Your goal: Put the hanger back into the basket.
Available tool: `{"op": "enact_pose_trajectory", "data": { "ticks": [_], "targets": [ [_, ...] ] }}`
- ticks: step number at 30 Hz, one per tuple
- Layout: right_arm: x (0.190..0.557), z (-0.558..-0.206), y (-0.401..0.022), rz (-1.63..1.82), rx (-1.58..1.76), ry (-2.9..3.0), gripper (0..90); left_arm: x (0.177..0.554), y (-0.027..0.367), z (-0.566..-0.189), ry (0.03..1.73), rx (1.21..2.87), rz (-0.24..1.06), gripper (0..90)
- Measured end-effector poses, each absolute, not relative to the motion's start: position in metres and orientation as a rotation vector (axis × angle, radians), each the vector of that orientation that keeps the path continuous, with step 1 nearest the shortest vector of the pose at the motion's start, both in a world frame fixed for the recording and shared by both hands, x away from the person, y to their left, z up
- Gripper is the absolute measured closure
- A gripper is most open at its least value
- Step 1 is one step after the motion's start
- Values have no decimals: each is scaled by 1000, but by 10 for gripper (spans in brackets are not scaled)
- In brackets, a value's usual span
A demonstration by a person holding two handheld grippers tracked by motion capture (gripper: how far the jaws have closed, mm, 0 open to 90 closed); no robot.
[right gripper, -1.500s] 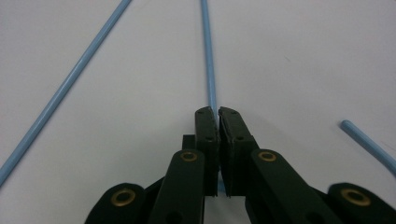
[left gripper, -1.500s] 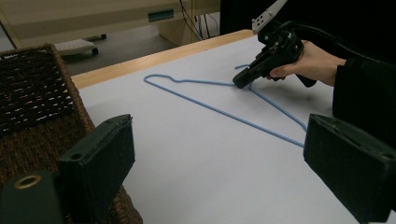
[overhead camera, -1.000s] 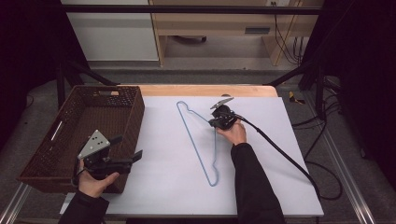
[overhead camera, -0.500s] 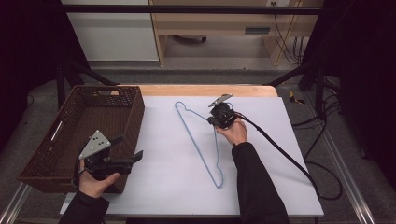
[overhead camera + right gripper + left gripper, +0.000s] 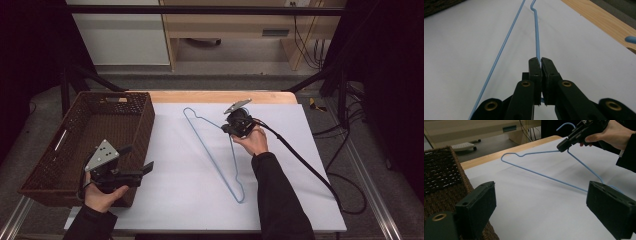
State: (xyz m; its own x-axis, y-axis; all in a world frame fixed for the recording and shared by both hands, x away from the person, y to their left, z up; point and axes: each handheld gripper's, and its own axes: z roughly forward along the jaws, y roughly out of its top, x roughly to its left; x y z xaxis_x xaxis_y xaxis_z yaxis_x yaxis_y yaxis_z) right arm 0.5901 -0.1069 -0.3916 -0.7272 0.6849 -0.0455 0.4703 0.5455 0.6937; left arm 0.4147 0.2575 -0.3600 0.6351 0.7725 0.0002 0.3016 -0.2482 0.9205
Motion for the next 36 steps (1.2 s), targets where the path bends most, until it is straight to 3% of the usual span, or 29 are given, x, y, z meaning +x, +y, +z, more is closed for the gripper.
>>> {"op": "enact_pose_trajectory", "data": {
  "ticks": [13,24,36],
  "targets": [
    [574,-359,-106,1061,838,2505,882,414,256,-358,852,1829,572,89],
    [538,-337,-103,1111,658,2590,883,409,251,-347,808,1842,577,93],
    [495,-320,-99,1147,479,2681,883,406,211,-325,660,1991,601,101]
  ]
}}
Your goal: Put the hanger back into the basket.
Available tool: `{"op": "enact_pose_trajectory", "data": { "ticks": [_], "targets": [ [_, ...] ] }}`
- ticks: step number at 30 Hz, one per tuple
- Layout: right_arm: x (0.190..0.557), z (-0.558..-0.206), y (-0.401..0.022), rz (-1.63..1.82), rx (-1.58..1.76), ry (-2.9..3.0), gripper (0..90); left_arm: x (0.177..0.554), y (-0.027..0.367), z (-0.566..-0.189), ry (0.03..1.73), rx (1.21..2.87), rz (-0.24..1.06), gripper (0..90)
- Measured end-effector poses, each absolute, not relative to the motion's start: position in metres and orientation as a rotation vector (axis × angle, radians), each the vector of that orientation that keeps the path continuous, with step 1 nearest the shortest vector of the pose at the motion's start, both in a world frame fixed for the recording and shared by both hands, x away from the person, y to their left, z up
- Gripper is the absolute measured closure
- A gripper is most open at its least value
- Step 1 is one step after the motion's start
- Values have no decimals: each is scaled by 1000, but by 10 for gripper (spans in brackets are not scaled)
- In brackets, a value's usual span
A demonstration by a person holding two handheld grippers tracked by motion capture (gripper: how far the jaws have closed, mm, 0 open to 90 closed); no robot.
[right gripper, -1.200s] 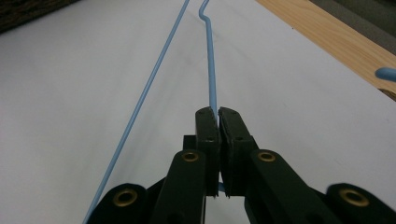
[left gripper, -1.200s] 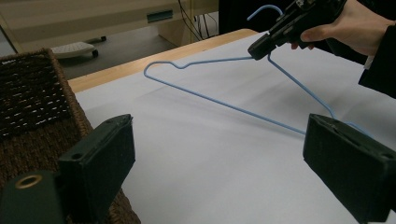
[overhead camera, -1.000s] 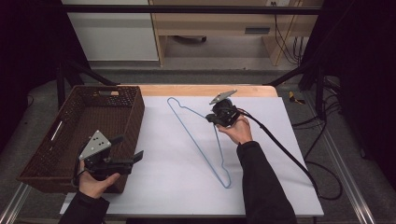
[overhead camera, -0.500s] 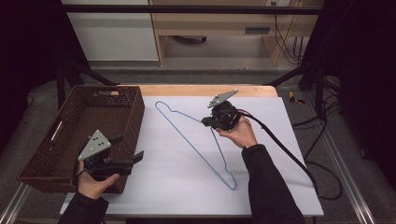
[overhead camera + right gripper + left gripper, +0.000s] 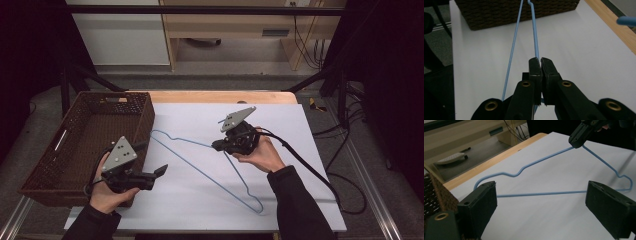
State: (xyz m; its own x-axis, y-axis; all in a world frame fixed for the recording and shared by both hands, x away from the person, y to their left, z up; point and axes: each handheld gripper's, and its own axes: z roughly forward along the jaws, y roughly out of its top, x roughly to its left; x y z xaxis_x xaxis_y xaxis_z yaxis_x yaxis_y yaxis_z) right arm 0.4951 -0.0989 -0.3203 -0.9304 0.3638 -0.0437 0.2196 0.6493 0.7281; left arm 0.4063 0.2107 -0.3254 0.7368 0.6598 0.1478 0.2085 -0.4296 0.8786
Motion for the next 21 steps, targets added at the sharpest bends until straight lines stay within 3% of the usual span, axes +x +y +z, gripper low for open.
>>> {"op": "enact_pose_trajectory", "data": {
  "ticks": [14,21],
  "targets": [
    [472,-322,-88,1159,373,2773,883,416,167,-326,477,2232,629,187],
    [468,-323,-86,1163,361,2786,882,419,145,-337,341,2360,689,294]
  ]
}}
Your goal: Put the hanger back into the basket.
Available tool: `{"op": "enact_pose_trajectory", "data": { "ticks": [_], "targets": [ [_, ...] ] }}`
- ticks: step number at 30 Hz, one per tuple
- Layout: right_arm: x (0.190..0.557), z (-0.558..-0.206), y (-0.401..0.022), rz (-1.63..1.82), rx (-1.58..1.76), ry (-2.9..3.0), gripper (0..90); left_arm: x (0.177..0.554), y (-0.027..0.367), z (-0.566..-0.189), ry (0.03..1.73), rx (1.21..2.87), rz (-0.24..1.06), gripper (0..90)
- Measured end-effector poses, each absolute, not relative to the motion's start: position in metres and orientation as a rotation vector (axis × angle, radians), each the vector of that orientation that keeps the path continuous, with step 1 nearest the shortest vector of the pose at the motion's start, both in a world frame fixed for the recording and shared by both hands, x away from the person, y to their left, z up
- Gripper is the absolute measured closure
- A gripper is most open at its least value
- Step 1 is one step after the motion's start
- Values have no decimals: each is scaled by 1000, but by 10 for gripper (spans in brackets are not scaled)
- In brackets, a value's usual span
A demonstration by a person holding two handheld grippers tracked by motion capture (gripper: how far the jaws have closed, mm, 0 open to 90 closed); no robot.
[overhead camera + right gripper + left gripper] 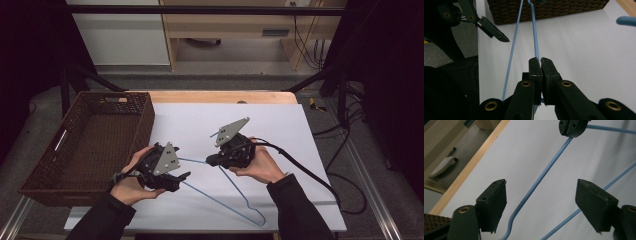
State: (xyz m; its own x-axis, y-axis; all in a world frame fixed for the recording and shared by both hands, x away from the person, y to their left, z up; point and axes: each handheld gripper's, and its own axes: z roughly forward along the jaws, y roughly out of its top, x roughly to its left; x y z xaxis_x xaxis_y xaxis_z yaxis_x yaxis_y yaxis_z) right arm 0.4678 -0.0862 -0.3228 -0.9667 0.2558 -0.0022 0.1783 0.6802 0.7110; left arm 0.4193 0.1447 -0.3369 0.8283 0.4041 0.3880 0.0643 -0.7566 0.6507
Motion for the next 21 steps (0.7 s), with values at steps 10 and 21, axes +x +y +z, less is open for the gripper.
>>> {"op": "enact_pose_trajectory", "data": {
  "ticks": [10,21],
  "targets": [
    [467,-327,-83,1137,345,2821,882,421,125,-346,188,2434,829,482],
    [467,-329,-81,1120,334,2848,882,418,114,-356,30,2515,976,725]
  ]
}}
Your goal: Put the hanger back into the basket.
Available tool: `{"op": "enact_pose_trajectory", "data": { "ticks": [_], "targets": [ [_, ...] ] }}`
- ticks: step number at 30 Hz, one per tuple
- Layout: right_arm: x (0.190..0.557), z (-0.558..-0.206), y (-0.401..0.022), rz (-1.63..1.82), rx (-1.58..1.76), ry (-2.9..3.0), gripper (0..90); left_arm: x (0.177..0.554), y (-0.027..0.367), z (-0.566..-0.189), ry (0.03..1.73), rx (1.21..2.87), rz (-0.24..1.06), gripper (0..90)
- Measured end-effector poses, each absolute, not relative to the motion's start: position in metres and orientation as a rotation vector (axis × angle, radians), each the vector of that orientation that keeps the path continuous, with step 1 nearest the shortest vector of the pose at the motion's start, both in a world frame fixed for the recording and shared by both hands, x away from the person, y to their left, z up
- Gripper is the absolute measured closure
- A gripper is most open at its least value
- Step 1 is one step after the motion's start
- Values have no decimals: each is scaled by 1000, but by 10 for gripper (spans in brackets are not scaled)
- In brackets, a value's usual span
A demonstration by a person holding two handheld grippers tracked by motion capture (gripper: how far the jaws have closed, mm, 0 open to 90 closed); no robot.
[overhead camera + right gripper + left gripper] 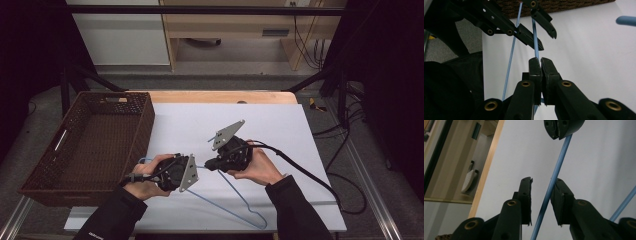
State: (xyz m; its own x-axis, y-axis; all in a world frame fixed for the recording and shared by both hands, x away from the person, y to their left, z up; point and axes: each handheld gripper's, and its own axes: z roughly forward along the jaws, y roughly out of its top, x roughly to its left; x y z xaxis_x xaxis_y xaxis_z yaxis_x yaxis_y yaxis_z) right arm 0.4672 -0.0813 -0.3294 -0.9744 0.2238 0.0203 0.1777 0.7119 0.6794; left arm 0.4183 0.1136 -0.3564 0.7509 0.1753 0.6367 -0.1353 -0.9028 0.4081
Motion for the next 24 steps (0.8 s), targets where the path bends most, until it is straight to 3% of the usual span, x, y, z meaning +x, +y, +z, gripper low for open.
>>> {"op": "enact_pose_trajectory", "data": {
  "ticks": [5,13,16,24],
  "targets": [
    [467,-329,-81,1126,349,2846,881,415,111,-361,-4,2504,998,808],
    [468,-329,-82,1150,355,2813,879,412,109,-364,-27,2530,977,866],
    [468,-323,-86,1190,381,2762,805,412,109,-363,18,2530,969,868],
    [461,-315,-106,1260,419,2663,743,417,113,-361,209,2514,933,868]
  ]
}}
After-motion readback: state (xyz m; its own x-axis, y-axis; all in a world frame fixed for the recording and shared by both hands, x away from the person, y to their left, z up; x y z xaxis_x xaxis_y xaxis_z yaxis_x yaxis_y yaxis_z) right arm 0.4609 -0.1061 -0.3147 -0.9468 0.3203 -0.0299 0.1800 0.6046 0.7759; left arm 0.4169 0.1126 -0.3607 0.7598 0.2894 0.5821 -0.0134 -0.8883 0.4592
